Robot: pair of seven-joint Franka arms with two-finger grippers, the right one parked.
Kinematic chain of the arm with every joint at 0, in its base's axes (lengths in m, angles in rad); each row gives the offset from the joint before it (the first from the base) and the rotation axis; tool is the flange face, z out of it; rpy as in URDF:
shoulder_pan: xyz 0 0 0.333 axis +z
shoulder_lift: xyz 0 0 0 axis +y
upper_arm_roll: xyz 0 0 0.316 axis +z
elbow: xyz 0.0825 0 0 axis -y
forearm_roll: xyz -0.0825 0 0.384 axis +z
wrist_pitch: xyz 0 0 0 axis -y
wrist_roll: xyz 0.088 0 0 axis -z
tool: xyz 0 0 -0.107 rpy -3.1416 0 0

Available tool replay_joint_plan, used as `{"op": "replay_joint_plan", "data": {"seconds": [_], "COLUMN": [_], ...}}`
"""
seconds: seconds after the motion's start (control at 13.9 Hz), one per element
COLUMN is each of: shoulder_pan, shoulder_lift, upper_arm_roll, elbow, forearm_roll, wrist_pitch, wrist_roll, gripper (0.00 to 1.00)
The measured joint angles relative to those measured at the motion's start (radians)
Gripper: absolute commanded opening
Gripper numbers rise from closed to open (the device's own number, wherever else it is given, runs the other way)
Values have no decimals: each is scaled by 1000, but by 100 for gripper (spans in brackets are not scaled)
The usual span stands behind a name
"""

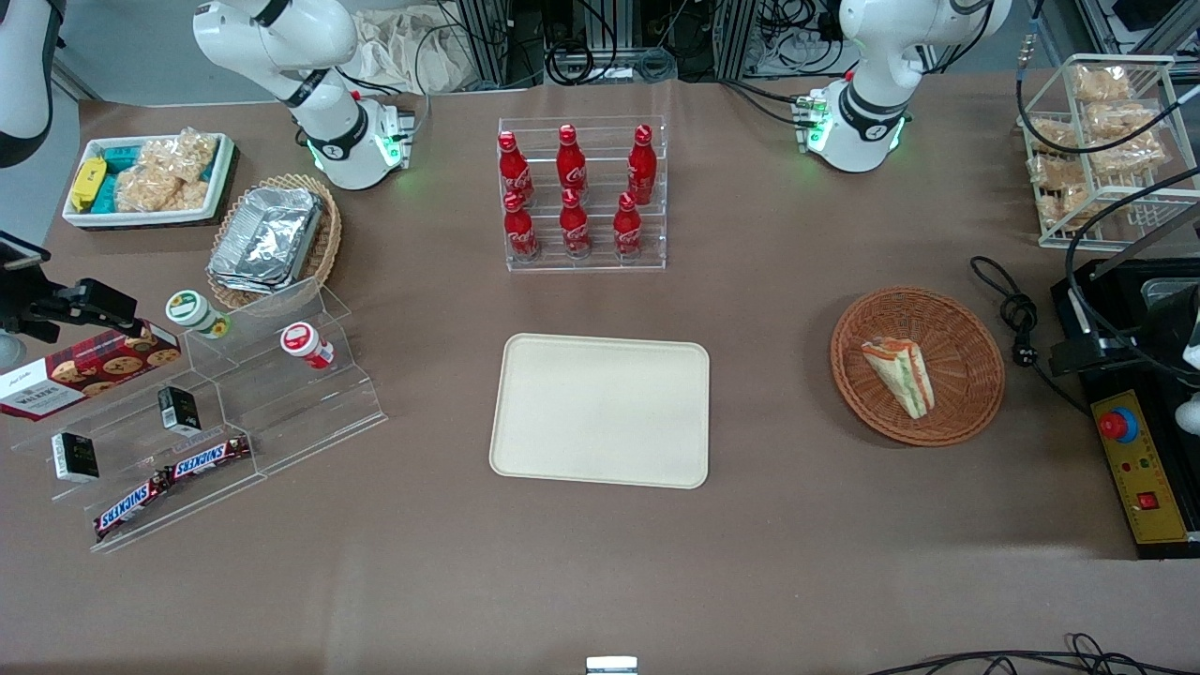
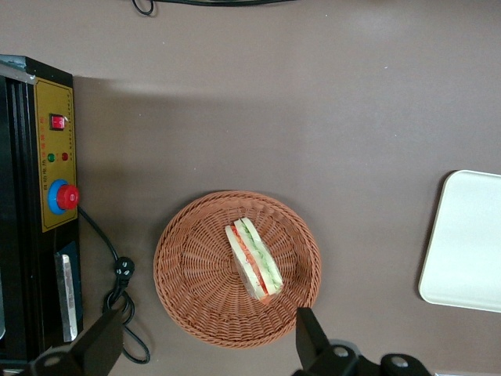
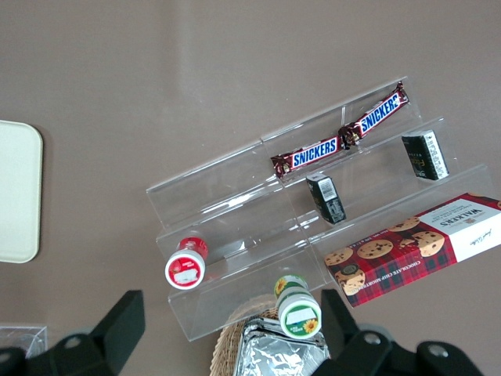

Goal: Place sandwich from basket to tray

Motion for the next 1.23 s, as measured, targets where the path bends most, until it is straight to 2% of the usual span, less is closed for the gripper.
{"op": "replay_joint_plan", "data": {"seconds": [0.58,0.86,1.23], "shoulder_pan": [-1,-1,0], "shoulder_lift": [-1,-2,2], "upper_arm_roll": [0,0,0], "elbow": [0,-7,-84], "forearm_roll": [0,0,0], "wrist_pitch": [-8,-64,-45], "wrist_roll": [0,-20,-29], "gripper": [99,98,97]}}
